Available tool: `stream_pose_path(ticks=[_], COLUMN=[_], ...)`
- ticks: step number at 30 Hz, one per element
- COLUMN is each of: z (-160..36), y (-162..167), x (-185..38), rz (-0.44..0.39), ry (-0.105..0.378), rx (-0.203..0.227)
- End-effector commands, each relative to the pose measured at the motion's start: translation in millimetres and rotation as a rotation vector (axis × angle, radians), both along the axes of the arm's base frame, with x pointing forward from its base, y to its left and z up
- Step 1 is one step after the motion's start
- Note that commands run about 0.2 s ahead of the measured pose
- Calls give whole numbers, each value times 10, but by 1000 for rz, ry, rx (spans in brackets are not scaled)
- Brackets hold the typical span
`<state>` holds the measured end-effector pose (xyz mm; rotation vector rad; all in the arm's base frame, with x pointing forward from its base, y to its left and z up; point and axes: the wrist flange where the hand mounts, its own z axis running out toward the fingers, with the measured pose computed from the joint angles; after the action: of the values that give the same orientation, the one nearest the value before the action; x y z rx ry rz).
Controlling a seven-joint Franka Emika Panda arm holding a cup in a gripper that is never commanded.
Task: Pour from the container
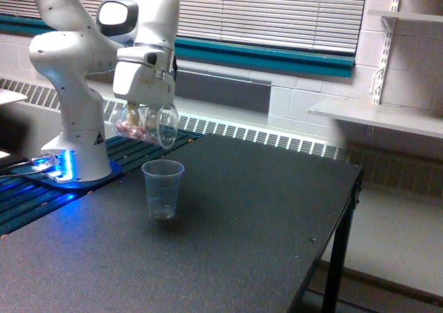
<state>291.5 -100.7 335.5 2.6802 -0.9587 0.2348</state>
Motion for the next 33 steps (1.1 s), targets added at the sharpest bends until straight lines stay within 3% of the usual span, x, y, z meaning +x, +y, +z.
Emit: stream_pose_path(ticks=[1,33], z=[-109,-185], y=[131,427], x=[-83,-188], rz=[7,4], ry=[39,140], rx=[-11,-70])
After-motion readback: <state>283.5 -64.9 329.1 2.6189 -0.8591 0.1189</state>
